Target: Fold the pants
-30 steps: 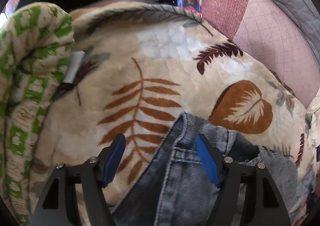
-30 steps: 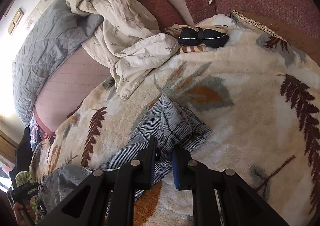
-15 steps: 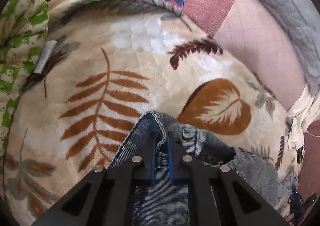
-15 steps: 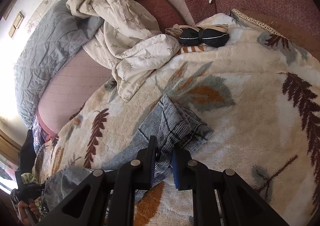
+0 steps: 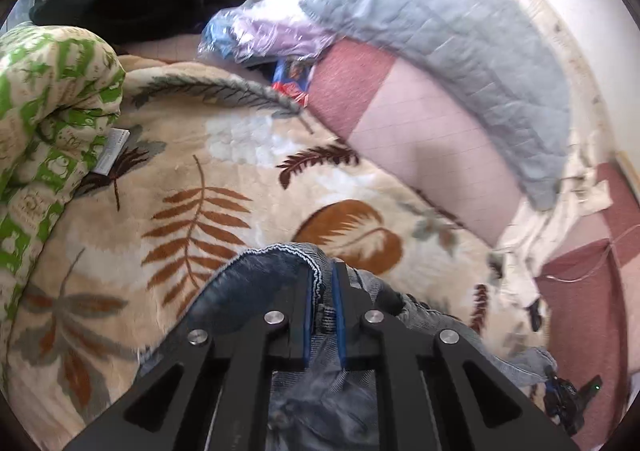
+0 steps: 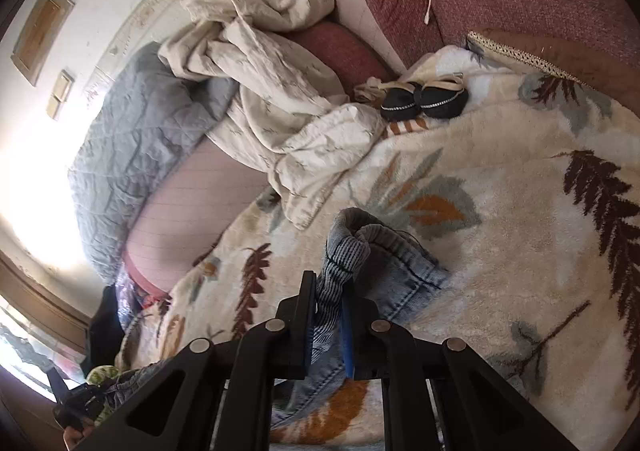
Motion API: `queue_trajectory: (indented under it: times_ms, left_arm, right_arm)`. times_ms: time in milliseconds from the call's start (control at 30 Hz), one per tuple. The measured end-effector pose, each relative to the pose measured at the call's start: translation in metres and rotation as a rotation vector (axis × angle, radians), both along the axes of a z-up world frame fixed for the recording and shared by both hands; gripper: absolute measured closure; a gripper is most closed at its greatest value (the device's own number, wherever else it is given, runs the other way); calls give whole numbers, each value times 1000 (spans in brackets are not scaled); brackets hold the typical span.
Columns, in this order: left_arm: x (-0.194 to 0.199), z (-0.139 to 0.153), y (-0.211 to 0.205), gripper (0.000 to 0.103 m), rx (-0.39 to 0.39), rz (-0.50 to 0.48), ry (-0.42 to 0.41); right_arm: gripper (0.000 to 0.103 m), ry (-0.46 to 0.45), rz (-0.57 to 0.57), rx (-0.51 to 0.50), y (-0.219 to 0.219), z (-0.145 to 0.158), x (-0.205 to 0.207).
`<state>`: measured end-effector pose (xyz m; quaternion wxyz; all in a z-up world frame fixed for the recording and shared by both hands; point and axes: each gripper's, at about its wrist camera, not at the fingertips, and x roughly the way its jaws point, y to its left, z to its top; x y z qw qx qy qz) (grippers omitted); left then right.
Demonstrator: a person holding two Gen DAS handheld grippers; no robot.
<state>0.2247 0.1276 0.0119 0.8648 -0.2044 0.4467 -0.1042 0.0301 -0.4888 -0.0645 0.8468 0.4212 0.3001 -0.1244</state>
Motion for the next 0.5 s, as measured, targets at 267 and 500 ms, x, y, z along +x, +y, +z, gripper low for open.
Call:
queue_trajectory:
  times_ms: [267, 500]
  left_arm:
    - [-62, 25, 28, 94, -97, 7, -65]
    - [-129, 12, 56, 94, -118, -3, -64]
  right_arm:
    - [91, -81, -14, 62, -8, 20, -39]
    - [91, -112, -44, 107, -20, 24, -91]
